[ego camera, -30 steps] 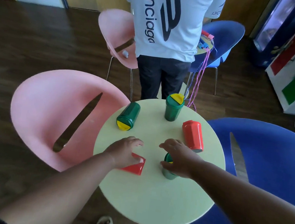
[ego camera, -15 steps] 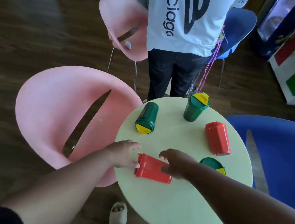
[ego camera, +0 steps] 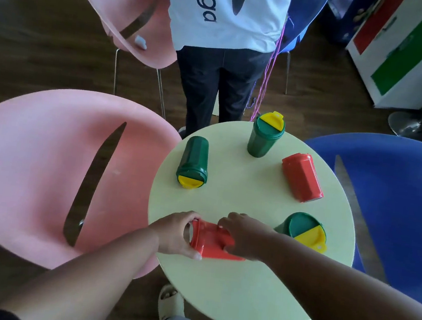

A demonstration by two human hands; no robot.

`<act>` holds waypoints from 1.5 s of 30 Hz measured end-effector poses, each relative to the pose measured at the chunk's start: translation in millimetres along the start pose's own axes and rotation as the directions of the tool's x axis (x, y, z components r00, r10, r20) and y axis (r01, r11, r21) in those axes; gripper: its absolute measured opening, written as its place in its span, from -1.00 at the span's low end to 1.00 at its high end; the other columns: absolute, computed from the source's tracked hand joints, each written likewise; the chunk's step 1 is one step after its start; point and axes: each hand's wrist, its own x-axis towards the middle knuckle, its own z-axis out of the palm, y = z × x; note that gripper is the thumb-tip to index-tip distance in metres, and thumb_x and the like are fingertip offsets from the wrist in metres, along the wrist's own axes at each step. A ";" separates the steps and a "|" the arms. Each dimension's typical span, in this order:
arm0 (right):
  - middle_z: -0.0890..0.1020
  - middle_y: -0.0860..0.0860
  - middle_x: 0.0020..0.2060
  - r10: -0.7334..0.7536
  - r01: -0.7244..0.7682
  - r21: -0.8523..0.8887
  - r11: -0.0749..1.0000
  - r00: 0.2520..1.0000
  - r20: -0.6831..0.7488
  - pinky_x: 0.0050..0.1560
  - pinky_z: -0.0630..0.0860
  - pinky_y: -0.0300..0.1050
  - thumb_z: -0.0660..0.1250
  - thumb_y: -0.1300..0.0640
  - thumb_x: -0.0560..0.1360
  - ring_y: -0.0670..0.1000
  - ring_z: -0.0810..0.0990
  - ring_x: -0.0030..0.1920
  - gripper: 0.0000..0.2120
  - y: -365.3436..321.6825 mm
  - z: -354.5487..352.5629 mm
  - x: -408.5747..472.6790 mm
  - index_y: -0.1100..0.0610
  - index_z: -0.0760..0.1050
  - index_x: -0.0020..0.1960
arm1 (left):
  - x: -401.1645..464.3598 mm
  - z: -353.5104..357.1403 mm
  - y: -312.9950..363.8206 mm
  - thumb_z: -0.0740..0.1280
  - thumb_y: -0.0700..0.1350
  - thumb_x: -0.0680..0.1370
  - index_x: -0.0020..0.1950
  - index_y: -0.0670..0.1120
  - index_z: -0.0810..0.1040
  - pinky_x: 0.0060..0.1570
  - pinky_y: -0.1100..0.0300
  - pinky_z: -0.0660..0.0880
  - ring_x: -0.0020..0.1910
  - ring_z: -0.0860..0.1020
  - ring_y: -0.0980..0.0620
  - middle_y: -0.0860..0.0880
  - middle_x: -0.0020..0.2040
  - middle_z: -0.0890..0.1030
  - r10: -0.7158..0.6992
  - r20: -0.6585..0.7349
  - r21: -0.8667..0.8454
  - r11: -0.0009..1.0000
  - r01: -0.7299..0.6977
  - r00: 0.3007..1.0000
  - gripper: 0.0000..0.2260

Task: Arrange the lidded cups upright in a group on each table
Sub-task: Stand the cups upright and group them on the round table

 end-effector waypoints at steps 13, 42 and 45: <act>0.62 -0.11 0.16 -0.026 0.057 0.257 0.965 0.992 -0.122 0.08 0.53 -0.03 0.33 0.00 0.52 0.05 0.59 0.13 -0.56 52.7 -45.7 -25.6 -0.09 0.39 0.38 | -7.8 -28.1 101.7 0.54 0.22 0.19 0.34 0.22 0.22 0.18 0.09 0.50 0.23 0.40 0.08 0.12 0.26 0.23 0.129 -0.144 0.227 0.969 -0.094 0.981 -0.19; 0.61 -0.07 0.15 0.026 0.008 0.335 0.942 0.995 -0.097 -0.02 0.48 -0.12 0.21 0.10 0.56 -0.01 0.56 0.09 -0.73 110.2 -72.6 -21.6 -0.04 0.55 0.21 | 8.2 -26.9 153.2 0.42 0.29 0.40 0.45 0.08 0.32 0.16 0.20 0.39 0.29 0.41 0.12 0.13 0.34 0.37 0.127 -0.265 0.160 0.983 -0.086 0.956 -0.31; 0.60 -0.06 0.12 0.085 -0.018 0.409 0.912 0.986 -0.146 -0.07 0.40 -0.16 0.24 0.10 0.55 0.00 0.54 0.04 -0.75 93.2 -86.4 -1.5 -0.01 0.55 0.20 | 17.4 -50.3 115.6 0.41 0.19 0.48 0.26 0.06 0.50 0.01 0.24 0.43 0.12 0.50 0.14 0.13 0.16 0.49 0.040 -0.512 -0.004 0.999 -0.049 0.858 -0.59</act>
